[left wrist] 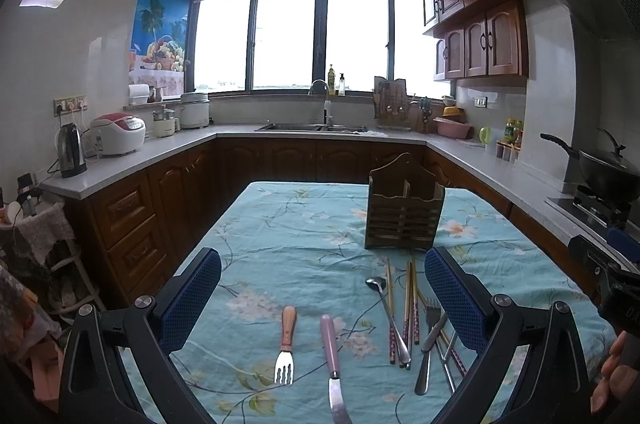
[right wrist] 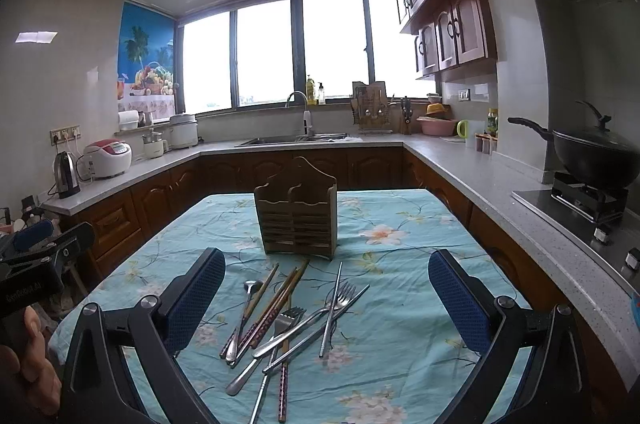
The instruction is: Organize utensils
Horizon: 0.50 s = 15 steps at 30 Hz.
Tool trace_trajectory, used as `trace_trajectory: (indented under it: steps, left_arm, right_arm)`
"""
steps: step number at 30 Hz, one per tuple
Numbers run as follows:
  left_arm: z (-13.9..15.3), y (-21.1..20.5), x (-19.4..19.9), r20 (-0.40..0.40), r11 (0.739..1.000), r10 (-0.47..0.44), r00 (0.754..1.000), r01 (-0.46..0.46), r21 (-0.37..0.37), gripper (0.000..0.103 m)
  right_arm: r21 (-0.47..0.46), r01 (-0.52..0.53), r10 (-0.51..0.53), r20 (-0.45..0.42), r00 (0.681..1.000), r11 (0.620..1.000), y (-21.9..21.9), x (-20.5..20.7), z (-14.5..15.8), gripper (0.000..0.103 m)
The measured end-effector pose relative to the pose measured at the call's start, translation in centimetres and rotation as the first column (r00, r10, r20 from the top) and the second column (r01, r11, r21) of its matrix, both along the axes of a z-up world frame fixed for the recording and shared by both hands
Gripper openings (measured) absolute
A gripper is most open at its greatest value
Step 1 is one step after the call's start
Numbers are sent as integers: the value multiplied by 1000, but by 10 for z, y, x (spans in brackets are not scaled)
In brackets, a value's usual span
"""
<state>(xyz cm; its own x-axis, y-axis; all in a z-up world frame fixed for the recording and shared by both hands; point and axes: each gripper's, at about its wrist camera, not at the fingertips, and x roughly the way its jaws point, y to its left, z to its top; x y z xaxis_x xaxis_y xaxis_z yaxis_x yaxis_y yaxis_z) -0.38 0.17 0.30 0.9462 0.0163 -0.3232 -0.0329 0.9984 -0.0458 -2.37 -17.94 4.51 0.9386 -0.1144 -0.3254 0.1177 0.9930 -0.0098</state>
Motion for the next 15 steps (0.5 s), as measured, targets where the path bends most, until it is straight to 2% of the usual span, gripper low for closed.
trace_trajectory:
  steps: [15]
  left_arm:
    - [-1,1,1,-1,1000,-3,1000,3,-1,102]
  right_arm:
    - [2,-4,4,1,1000,1000,5,2,-2,103]
